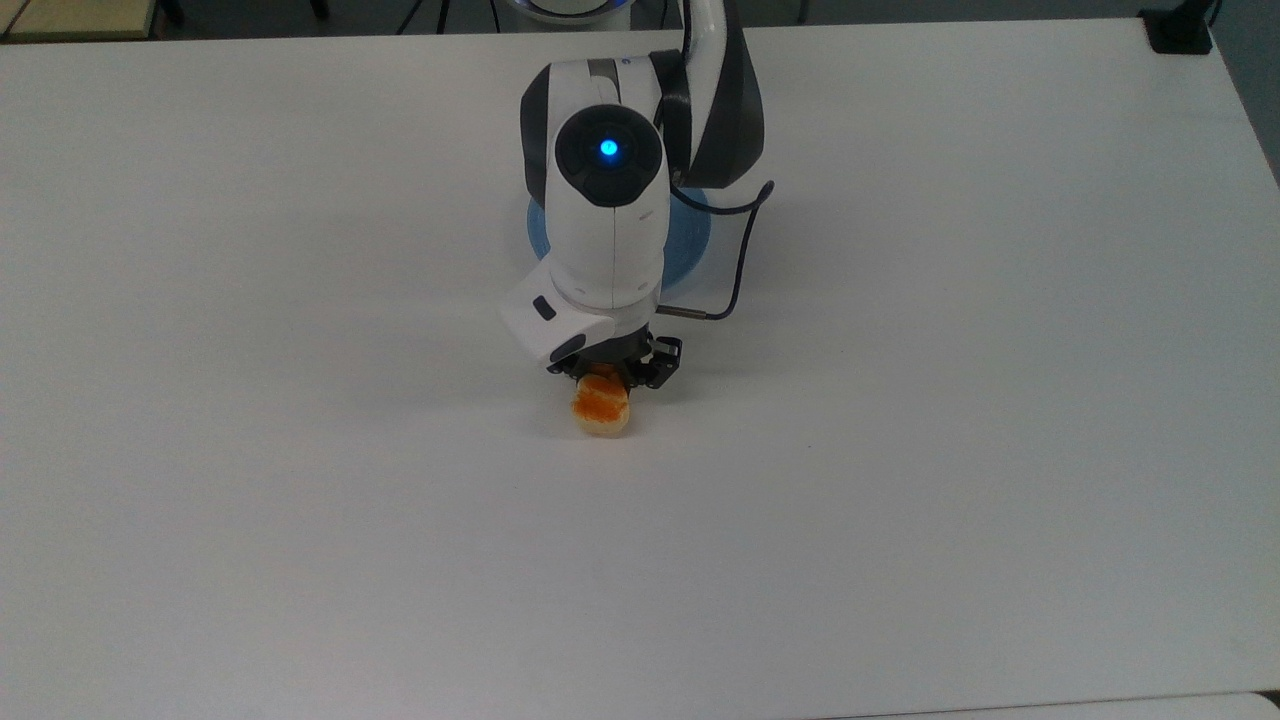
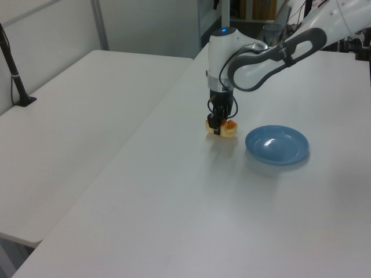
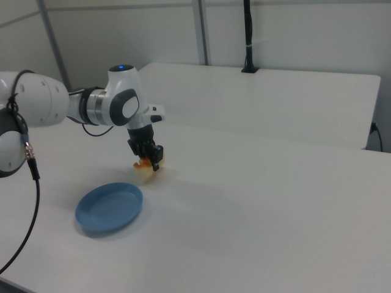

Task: Put the bread on a plate
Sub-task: 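Close the gripper on the bread roll, then lift the bread roll and carry it onto the light blue plate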

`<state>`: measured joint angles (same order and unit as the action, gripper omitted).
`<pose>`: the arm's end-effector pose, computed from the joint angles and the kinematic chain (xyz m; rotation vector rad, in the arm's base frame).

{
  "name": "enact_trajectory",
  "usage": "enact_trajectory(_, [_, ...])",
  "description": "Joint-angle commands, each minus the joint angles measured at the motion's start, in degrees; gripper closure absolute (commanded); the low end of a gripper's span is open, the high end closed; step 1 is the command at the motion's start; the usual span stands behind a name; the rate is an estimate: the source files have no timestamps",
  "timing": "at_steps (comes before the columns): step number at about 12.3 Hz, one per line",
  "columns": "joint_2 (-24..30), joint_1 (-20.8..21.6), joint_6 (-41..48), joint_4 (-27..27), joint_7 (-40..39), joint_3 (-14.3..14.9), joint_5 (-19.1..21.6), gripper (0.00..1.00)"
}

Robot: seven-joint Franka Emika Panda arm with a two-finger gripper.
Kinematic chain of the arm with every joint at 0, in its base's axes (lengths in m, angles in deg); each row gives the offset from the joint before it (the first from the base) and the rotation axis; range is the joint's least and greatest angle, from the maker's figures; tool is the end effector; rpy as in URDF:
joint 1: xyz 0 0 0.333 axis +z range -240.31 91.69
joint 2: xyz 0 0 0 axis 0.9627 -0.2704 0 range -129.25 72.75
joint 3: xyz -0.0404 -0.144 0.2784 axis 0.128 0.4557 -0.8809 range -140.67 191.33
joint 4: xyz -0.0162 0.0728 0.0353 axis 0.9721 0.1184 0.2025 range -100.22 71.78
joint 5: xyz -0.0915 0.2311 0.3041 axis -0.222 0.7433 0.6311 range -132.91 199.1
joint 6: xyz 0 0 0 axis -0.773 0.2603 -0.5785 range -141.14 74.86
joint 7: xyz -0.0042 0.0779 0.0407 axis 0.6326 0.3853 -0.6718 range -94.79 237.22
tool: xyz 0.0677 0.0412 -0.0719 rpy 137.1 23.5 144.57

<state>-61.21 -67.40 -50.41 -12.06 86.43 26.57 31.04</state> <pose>0.7040 0.0708 0.3261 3.1015 -0.2230 0.1045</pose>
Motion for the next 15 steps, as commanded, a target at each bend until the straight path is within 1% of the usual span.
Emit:
enact_trajectory(1, [12.8,0.4,-0.3,-14.1,0.3,0.3,0.6,0.57])
enact_trajectory(4, [24.2,0.3,-0.6,-26.5,-0.4,0.3,0.6,0.57])
enact_trajectory(5, [27.8,0.4,-1.9,-31.1,-1.6,0.3,0.6,0.57])
enact_trajectory(6, [31.3,0.5,-5.3,-36.4,-2.9,0.3,0.6,0.57])
enact_trajectory(7, [33.4,0.9,-10.0,-41.7,-3.3,0.3,0.6,0.57])
enact_trajectory(8, [33.6,1.3,-13.5,-44.8,-3.3,0.3,0.6,0.57])
enact_trajectory(9, [33.2,2.7,-15.5,-46.2,-3.5,0.3,0.3,0.56])
enact_trajectory(10, [33.1,2.8,-15.9,-46.8,-5.2,0.3,0.2,0.54])
enact_trajectory(12, [32.8,2.8,-15.8,-47.1,-7.5,0.3,0.2,0.54])
enact_trajectory(15, [30.8,3.1,-15.8,-46.6,-7.9,0.3,0.2,0.47])
